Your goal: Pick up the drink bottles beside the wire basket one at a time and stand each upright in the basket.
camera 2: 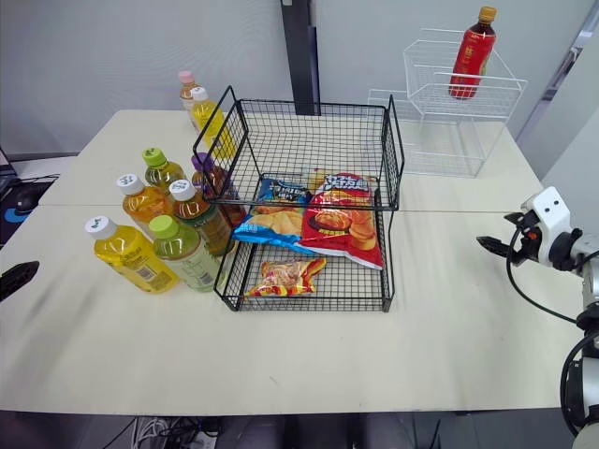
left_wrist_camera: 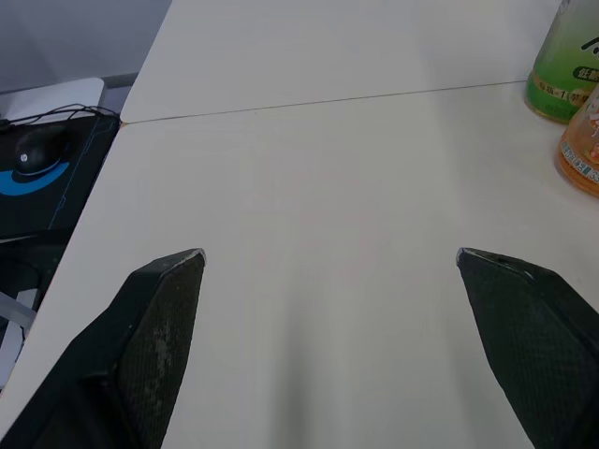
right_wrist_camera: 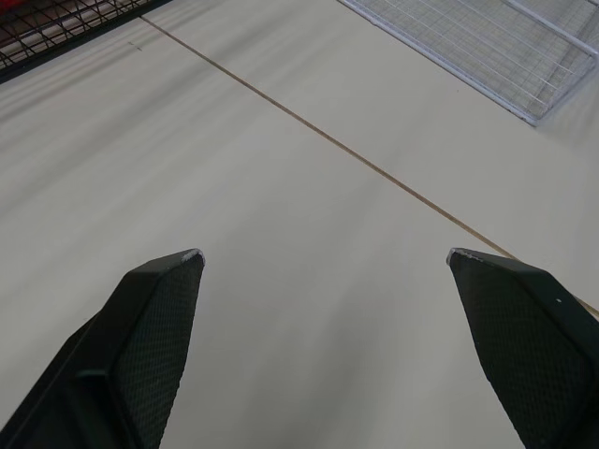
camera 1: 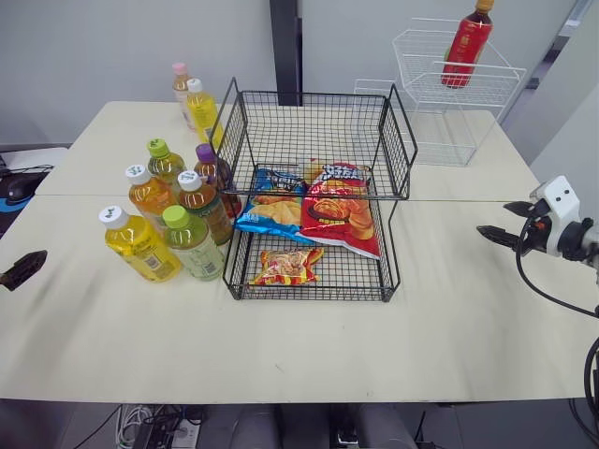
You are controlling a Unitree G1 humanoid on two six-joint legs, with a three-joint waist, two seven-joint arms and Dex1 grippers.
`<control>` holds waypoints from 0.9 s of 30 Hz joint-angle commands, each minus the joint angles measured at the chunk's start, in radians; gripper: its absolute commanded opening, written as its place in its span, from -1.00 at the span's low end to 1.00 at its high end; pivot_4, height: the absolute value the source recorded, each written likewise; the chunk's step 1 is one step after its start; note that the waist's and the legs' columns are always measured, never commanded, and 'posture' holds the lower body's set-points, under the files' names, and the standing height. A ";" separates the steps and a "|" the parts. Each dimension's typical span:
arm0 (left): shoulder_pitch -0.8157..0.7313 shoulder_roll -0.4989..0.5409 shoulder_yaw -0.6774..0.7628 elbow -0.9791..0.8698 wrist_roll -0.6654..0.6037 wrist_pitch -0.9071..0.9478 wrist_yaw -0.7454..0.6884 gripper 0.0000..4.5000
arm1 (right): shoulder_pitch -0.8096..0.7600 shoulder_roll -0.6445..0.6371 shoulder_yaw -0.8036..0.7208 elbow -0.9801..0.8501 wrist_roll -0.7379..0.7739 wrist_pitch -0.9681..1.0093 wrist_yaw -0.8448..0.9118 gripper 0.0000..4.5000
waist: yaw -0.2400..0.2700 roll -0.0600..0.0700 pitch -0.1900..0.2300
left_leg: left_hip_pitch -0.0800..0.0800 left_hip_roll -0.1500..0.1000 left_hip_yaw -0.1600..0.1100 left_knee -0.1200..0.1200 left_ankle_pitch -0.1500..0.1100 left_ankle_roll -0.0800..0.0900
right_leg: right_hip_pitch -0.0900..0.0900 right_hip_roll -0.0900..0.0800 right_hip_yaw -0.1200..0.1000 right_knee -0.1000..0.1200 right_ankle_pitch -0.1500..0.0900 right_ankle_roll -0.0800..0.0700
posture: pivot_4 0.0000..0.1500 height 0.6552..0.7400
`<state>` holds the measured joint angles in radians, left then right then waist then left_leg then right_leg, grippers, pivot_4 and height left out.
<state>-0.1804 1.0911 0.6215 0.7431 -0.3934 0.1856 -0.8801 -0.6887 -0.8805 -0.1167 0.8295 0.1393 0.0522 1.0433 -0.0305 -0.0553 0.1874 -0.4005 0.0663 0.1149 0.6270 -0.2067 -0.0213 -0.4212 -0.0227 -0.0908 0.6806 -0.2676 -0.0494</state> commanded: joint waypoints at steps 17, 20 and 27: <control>-0.043 -0.028 -0.018 -0.032 0.030 -0.039 0.072 0.99 | 0.054 0.021 -0.077 -0.069 0.032 0.017 -0.084 1.00 | 0.000 0.000 0.000 | 0.000 0.000 0.000 0.000 0.000 0.000 | 0.001 0.000 0.000 0.001 0.000 0.000 | 1.00 1.00; -0.046 -0.029 -0.014 -0.039 0.025 -0.040 0.075 0.99 | 0.047 0.028 -0.084 -0.073 0.032 0.024 -0.104 1.00 | -0.001 0.000 0.000 | 0.000 0.000 0.000 0.000 0.000 0.000 | 0.001 0.000 0.000 0.001 0.000 0.000 | 1.00 1.00; -0.072 -0.047 -0.025 -0.035 0.028 -0.043 0.098 0.99 | -0.001 0.074 -0.171 -0.091 0.033 -0.017 -0.375 1.00 | -0.001 0.000 0.000 | 0.000 0.000 0.000 0.000 0.000 0.000 | 0.001 0.000 0.000 0.001 0.000 0.000 | 1.00 1.00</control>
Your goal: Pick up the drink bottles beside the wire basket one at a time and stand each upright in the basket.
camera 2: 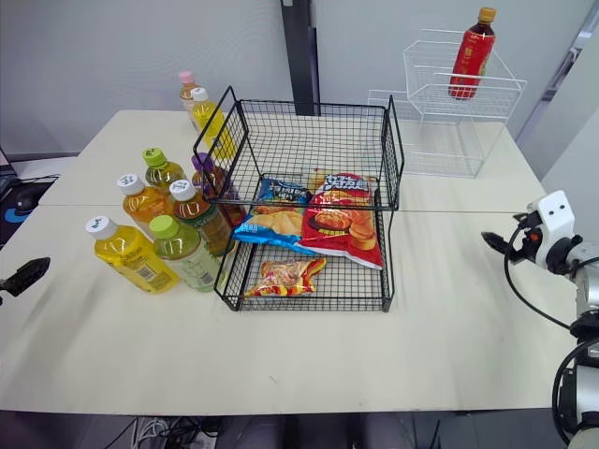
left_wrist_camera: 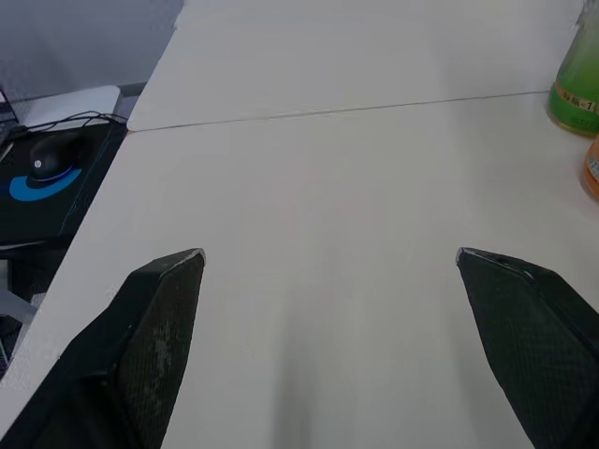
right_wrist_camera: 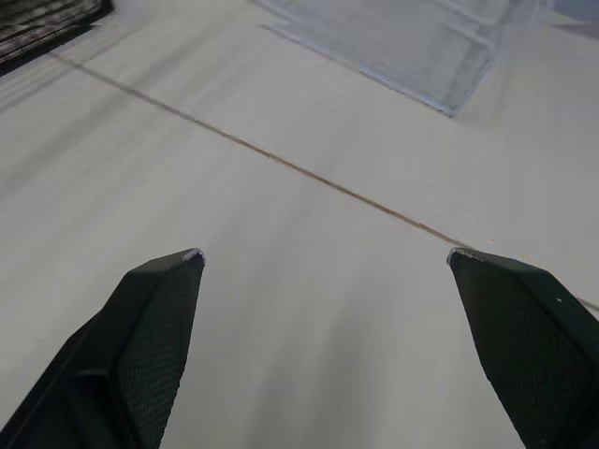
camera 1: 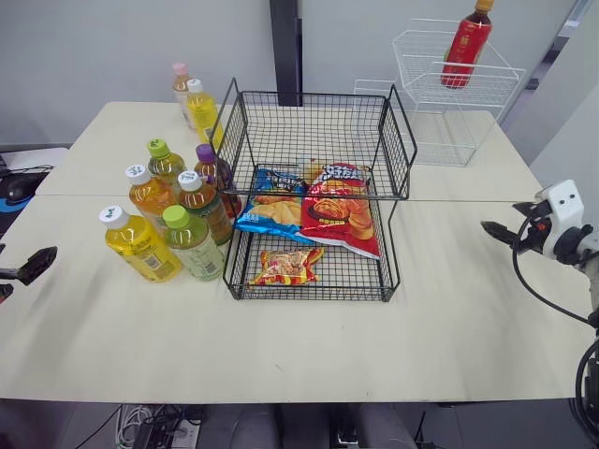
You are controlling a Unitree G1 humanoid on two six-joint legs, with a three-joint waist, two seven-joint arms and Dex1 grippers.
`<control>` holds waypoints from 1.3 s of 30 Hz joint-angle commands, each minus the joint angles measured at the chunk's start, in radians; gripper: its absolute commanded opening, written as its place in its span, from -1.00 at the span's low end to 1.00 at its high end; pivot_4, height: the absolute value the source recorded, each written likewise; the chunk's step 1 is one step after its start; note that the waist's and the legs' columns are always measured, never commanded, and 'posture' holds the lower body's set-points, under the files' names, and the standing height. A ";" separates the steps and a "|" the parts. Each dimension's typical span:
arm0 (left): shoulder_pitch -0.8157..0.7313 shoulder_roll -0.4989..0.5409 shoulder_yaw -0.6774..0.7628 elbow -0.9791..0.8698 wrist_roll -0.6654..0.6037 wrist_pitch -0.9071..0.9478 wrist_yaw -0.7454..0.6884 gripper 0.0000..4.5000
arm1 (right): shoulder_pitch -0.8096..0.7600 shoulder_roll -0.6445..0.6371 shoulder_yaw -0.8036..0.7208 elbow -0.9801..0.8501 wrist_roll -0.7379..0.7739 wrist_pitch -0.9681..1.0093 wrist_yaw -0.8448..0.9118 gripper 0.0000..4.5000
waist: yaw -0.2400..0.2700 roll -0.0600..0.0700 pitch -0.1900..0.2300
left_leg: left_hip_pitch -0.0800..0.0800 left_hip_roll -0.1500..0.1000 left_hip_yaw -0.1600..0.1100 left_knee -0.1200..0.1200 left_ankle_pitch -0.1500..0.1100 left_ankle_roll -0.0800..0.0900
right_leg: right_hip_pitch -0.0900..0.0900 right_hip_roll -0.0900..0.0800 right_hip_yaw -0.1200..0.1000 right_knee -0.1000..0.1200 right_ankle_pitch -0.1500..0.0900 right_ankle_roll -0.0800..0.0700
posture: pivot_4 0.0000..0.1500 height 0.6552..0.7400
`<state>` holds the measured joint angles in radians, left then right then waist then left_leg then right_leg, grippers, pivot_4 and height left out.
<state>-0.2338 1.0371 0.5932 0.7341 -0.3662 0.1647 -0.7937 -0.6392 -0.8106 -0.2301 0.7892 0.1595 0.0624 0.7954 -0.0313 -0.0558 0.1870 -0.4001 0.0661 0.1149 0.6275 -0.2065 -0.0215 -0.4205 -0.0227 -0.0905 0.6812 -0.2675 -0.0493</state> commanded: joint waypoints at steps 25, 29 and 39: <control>-0.070 -0.072 -0.040 -0.028 -0.005 -0.029 0.008 0.99 | 0.009 0.135 0.084 -1.255 0.782 0.664 0.104 1.00 | 0.026 -0.005 -0.003 | -0.001 0.000 -0.002 0.001 -0.002 0.003 | 0.001 0.000 -0.002 0.000 0.000 0.000 | 1.00 1.00; -0.029 -0.073 -0.007 -0.077 -0.025 -0.005 0.009 0.99 | 0.091 0.162 0.064 -1.315 0.809 0.641 0.084 1.00 | 0.026 -0.005 -0.003 | -0.002 0.000 -0.002 0.002 -0.002 0.003 | 0.000 0.000 -0.001 0.000 0.000 0.000 | 1.00 1.00; 0.099 -0.100 0.071 -0.222 -0.076 0.043 0.037 0.99 | 0.242 0.203 0.114 -1.396 0.778 0.576 0.083 1.00 | 0.026 -0.006 -0.004 | -0.001 0.001 -0.003 0.002 -0.002 0.003 | 0.000 0.000 -0.002 -0.001 0.000 0.000 | 1.00 1.00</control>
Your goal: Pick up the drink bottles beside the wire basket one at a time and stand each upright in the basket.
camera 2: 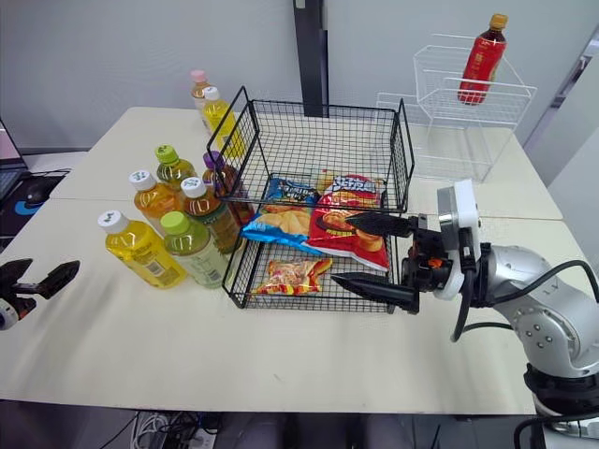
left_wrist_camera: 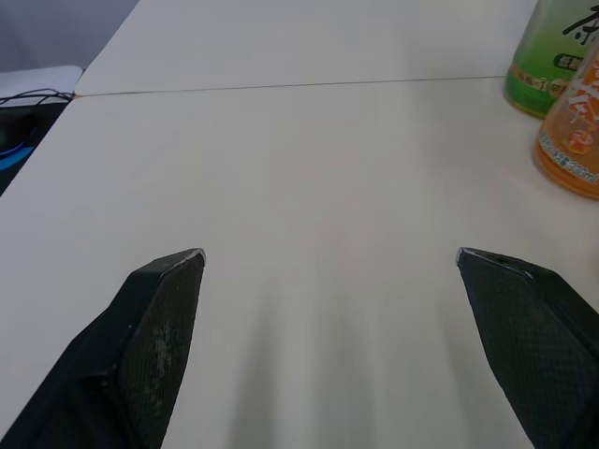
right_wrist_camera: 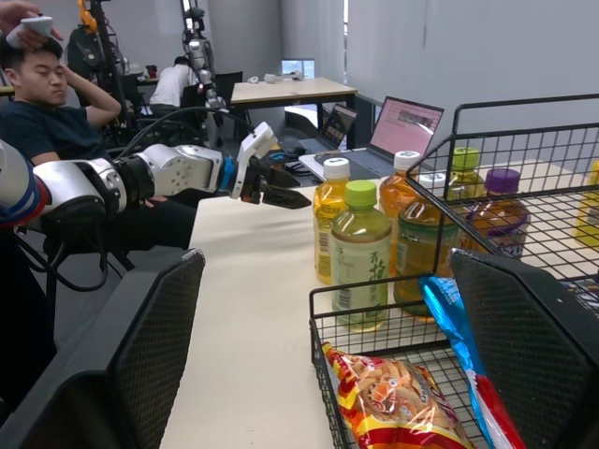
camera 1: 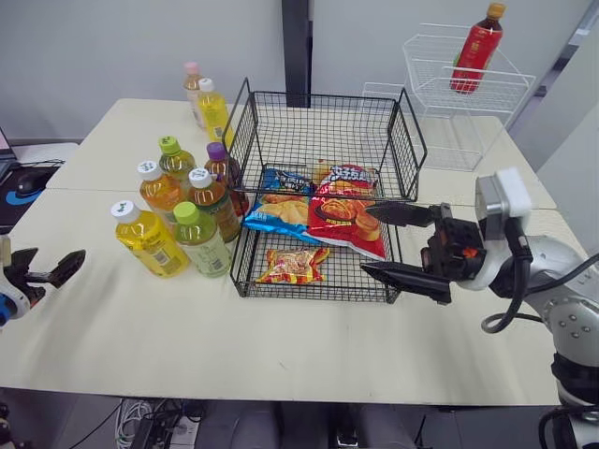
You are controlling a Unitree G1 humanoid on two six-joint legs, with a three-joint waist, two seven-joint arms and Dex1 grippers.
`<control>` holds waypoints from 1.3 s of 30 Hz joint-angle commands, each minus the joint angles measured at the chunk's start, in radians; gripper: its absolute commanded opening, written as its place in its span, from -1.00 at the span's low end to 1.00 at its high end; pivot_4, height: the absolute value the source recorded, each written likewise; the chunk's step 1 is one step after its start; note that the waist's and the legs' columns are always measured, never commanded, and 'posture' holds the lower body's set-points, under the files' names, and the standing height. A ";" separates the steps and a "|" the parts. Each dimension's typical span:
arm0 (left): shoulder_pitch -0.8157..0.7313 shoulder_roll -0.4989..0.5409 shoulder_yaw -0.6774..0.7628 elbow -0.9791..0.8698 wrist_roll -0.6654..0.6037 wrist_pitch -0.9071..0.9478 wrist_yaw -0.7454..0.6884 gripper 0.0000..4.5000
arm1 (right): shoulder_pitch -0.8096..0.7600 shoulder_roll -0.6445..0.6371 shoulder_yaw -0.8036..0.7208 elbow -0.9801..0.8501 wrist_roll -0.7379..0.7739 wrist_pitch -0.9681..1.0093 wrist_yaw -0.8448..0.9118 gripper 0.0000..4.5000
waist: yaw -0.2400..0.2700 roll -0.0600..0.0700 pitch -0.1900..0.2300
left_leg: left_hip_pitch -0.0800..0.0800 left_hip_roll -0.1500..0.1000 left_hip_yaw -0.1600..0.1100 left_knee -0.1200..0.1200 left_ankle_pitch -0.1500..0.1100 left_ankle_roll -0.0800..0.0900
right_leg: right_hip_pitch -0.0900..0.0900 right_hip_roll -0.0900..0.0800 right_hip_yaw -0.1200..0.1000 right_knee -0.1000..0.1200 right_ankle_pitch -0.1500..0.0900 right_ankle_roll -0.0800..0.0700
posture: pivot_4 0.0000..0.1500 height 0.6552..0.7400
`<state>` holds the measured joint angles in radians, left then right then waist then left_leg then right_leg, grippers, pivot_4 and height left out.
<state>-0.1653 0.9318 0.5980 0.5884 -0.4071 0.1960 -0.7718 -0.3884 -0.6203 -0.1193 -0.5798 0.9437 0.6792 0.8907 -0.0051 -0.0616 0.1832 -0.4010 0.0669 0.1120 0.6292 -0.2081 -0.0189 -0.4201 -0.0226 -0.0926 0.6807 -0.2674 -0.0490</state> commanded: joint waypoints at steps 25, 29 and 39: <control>0.298 -0.140 0.217 -0.869 -0.363 0.348 0.098 0.99 | -0.228 0.097 0.100 0.099 -0.036 -0.099 0.065 1.00 | 0.008 0.001 0.000 | 0.000 -0.001 -0.001 0.000 0.000 0.000 | 0.001 0.000 0.000 0.000 0.000 0.000 | 1.00 1.00; 0.162 -0.142 0.084 -0.826 -0.292 0.315 0.153 0.99 | -0.237 0.095 0.111 0.110 -0.055 -0.110 0.076 1.00 | 0.015 0.000 0.000 | 0.000 -0.001 -0.001 0.000 0.000 0.000 | 0.001 0.000 0.000 0.000 0.000 0.000 | 1.00 1.00; -0.015 -0.177 -0.105 -0.728 -0.181 0.282 0.184 0.99 | -0.236 0.088 0.098 0.092 -0.053 -0.090 0.035 1.00 | 0.003 0.000 0.000 | 0.000 -0.001 0.000 0.000 0.000 0.000 | 0.000 0.001 0.001 0.000 0.000 0.000 | 1.00 1.00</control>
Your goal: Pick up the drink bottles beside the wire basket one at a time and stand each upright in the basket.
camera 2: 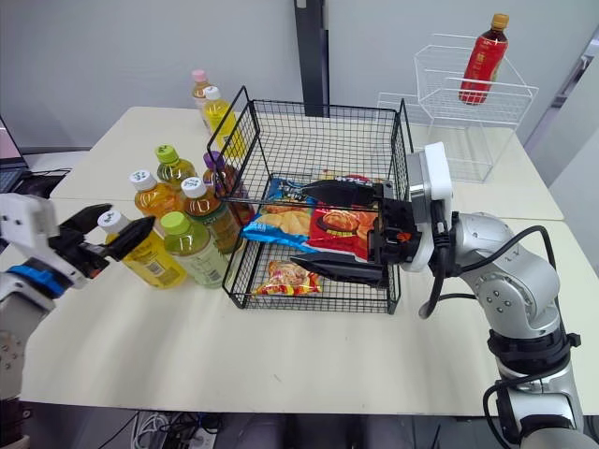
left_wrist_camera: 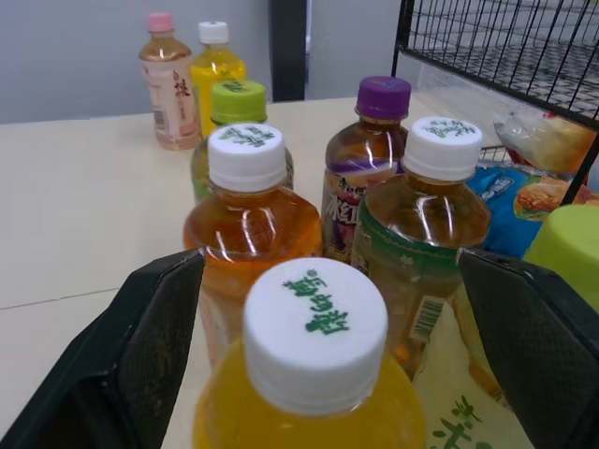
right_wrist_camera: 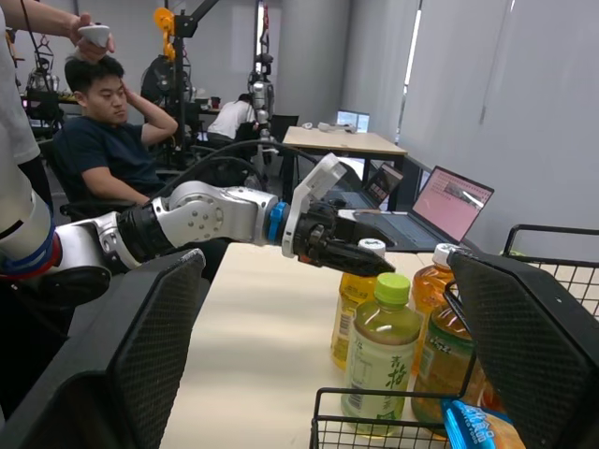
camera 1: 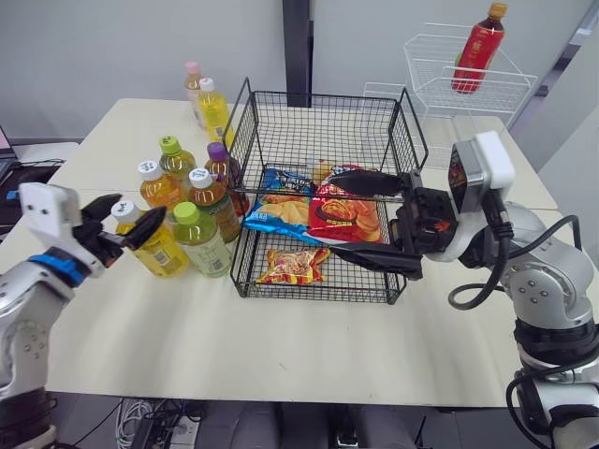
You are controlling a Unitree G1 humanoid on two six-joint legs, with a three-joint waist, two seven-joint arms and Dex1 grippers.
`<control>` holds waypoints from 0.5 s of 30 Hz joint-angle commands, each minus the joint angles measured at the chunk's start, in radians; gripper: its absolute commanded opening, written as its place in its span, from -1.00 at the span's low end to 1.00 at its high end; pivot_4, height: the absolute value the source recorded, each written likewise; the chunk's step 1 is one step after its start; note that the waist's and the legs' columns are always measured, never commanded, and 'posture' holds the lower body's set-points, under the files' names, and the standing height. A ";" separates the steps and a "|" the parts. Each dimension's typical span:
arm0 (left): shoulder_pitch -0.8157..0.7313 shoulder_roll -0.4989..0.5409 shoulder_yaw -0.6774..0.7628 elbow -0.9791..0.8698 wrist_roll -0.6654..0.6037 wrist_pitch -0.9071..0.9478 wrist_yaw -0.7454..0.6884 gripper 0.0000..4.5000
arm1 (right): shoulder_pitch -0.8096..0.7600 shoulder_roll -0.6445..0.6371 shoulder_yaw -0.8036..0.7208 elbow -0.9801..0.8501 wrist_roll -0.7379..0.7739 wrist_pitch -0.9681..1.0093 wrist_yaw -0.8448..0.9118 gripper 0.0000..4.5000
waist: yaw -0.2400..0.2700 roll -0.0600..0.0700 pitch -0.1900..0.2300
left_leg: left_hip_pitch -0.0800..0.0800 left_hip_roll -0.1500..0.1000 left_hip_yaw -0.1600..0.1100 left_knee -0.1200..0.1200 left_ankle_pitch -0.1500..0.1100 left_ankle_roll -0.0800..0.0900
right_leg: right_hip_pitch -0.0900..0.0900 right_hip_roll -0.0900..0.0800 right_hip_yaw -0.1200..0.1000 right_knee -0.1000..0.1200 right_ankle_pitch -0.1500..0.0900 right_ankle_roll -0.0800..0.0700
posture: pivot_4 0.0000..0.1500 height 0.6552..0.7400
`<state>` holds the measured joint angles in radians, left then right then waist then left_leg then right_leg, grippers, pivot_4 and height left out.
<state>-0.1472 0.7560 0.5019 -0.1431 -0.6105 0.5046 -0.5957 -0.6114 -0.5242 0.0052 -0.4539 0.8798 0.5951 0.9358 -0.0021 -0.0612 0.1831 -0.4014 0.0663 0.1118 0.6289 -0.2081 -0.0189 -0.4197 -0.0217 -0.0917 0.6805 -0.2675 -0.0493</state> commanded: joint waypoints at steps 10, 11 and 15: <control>-0.057 0.017 -0.013 0.038 0.045 -0.013 -0.010 0.91 | 0.010 -0.027 -0.029 -0.052 0.012 -0.004 -0.028 1.00 | 0.001 0.000 0.000 | 0.000 0.000 0.000 0.000 0.000 0.000 | 0.000 0.000 0.000 0.000 0.000 0.000 | 1.00 1.00; -0.056 0.016 -0.012 0.037 0.045 -0.011 -0.012 0.81 | 0.010 -0.028 -0.029 -0.051 0.012 -0.005 -0.028 1.00 | 0.001 0.000 0.000 | 0.000 0.000 0.000 0.000 0.000 0.000 | 0.000 0.000 0.000 0.000 0.000 0.000 | 1.00 1.00; -0.049 0.014 -0.006 0.031 0.042 -0.007 -0.014 0.30 | 0.010 -0.030 -0.028 -0.049 0.013 -0.006 -0.026 1.00 | 0.001 0.000 0.000 | 0.000 0.000 0.000 0.000 0.000 0.000 | 0.000 0.000 0.000 0.000 0.000 0.000 | 1.00 1.00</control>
<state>-0.1919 0.7512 0.4775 -0.0855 -0.5689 0.4983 -0.6029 -0.5978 -0.5450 0.0040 -0.4726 0.8836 0.5973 0.9132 -0.0009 -0.0613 0.1831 -0.4015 0.0661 0.1118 0.6290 -0.2081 -0.0189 -0.4196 -0.0218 -0.0914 0.6804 -0.2676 -0.0492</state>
